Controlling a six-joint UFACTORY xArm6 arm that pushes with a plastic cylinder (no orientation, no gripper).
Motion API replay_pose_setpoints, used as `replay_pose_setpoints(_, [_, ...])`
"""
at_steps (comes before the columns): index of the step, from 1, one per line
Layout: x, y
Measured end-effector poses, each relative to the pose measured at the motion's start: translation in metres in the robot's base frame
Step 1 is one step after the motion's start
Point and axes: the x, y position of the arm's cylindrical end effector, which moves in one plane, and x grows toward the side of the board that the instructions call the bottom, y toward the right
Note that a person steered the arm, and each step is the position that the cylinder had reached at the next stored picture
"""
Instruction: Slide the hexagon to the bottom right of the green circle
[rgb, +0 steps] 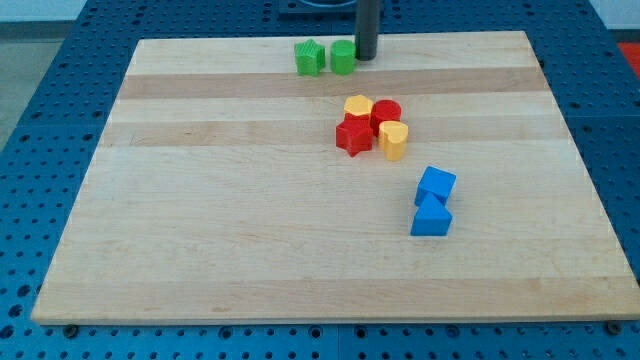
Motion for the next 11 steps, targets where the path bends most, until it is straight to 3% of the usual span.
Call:
replay_pose_setpoints(2, [0.014, 0.028])
replay_pose_setpoints(4, [0.078, 0.038])
replay_pose_setpoints(7, [0.138, 0.037])
replay_pose_setpoints(11, [0.148, -0.041])
